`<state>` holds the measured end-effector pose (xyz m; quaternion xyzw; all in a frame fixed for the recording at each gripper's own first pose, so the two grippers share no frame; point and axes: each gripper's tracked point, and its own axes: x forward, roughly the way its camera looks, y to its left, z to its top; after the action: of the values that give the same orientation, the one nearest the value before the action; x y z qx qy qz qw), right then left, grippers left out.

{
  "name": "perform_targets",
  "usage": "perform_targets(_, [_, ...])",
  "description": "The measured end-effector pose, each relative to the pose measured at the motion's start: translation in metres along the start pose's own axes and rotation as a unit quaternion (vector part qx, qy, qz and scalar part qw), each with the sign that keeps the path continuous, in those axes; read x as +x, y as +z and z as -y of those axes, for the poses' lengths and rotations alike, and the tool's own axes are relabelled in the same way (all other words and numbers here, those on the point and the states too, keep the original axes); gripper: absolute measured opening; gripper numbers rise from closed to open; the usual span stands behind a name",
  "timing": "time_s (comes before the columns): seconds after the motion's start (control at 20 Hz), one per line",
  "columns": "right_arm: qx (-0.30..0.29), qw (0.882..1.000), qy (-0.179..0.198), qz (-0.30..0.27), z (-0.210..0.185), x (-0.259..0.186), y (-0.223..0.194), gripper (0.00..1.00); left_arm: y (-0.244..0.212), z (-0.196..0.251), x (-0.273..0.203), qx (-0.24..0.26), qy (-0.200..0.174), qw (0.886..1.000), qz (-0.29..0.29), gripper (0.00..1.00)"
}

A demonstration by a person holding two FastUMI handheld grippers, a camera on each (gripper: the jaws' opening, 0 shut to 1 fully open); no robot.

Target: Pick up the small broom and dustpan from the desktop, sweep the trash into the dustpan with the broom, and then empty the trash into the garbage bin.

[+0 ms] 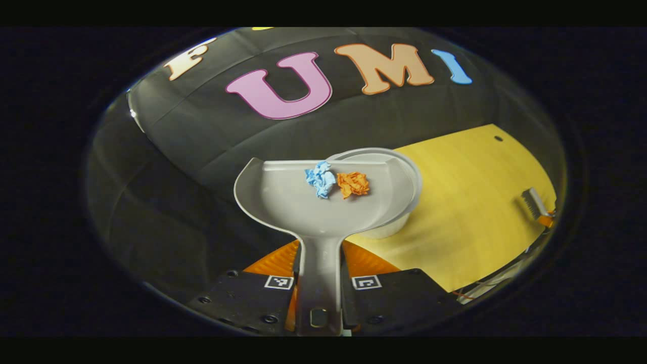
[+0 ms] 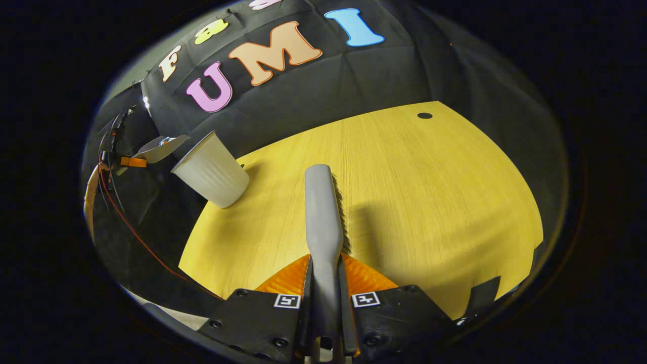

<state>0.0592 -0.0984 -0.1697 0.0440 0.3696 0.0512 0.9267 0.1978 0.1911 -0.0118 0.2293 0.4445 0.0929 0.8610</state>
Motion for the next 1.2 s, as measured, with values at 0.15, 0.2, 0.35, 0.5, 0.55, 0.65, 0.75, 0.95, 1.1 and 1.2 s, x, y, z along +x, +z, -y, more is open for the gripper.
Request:
perform_targets(0.15, [0.005,1.0,0.01,0.006,-0.009,-0.002,0.0,0.22,-0.011,0.008,0.009,0.077,0.046,0.995,-0.036,0.27])
perform_targets(0.2, [0.007,1.0,0.01,0.007,-0.008,-0.004,0.0,0.22,-0.015,0.009,0.012,0.11,0.055,0.991,-0.044,0.28])
perform_targets(0.35, [0.01,1.0,0.005,0.005,-0.004,-0.007,-0.003,0.21,-0.022,0.021,0.016,0.201,0.086,0.974,-0.058,0.28])
perform_targets(0.5, [0.015,1.0,0.006,0.004,-0.003,-0.009,-0.005,0.22,-0.015,0.029,0.014,0.276,0.125,0.952,-0.054,0.28])
perform_targets(0.55, [0.014,1.0,0.006,0.004,-0.004,-0.009,-0.006,0.22,-0.013,0.031,0.013,0.293,0.137,0.945,-0.049,0.27])
perform_targets(0.65, [0.013,1.0,0.006,0.004,-0.004,-0.01,-0.006,0.22,-0.01,0.033,0.007,0.321,0.157,0.933,-0.046,0.27])
perform_targets(0.75, [0.013,1.0,0.006,0.003,-0.004,-0.009,-0.007,0.22,-0.009,0.03,0.007,0.345,0.175,0.921,-0.042,0.3])
perform_targets(0.95, [0.013,1.0,0.008,0.001,-0.007,-0.009,-0.007,0.22,-0.014,0.026,0.016,0.318,0.17,0.932,-0.023,0.26])
perform_targets(1.1, [0.015,1.0,0.011,0.001,-0.01,-0.009,-0.006,0.21,-0.027,0.034,0.015,0.232,0.13,0.964,0.007,0.26])
perform_targets(1.2, [0.016,1.0,0.014,0.001,-0.011,-0.011,-0.004,0.21,-0.034,0.042,0.018,0.156,0.1,0.982,0.03,0.24])
